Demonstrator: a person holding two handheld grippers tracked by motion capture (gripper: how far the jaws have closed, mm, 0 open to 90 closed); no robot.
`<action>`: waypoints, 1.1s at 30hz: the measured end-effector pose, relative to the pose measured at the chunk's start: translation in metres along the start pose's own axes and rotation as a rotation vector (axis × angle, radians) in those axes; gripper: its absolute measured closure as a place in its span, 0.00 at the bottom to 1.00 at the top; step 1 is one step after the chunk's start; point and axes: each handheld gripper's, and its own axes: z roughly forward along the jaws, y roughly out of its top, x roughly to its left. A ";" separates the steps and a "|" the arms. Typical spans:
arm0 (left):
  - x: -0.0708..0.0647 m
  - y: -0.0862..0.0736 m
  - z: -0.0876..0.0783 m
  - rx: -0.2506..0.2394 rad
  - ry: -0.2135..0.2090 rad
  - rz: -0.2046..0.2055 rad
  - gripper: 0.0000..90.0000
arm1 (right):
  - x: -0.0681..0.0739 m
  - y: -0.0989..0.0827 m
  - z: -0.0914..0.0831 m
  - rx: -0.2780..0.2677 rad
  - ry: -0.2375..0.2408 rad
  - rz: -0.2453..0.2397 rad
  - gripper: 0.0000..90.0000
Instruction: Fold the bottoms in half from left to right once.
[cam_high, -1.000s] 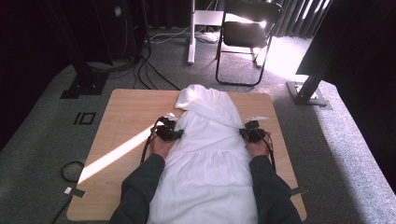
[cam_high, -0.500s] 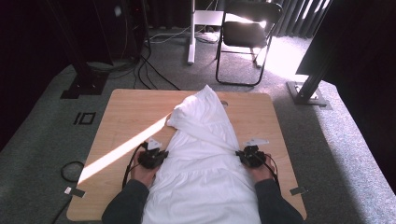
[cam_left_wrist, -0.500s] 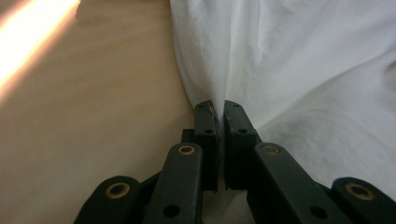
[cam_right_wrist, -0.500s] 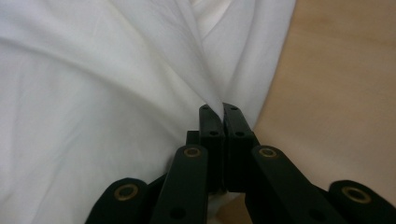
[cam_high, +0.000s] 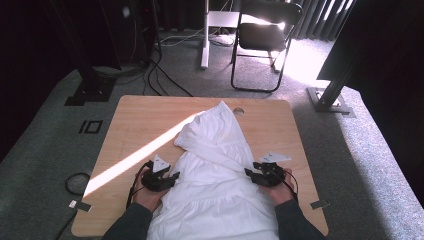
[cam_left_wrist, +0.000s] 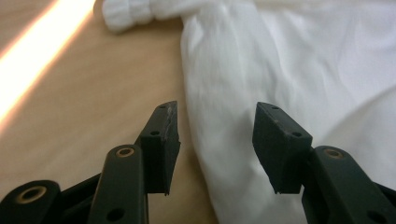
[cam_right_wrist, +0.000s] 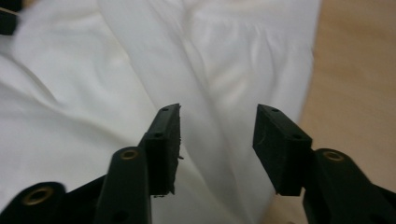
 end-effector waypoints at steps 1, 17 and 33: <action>0.000 0.005 0.002 -0.007 0.004 0.005 0.56 | 0.006 0.012 0.003 -0.013 -0.001 -0.030 0.54; -0.005 0.007 0.035 0.013 -0.014 0.005 0.56 | 0.064 0.075 0.124 0.125 -0.040 -0.272 0.47; -0.011 0.007 0.034 0.018 -0.008 0.029 0.58 | -0.057 0.062 0.088 0.031 -0.181 0.069 0.93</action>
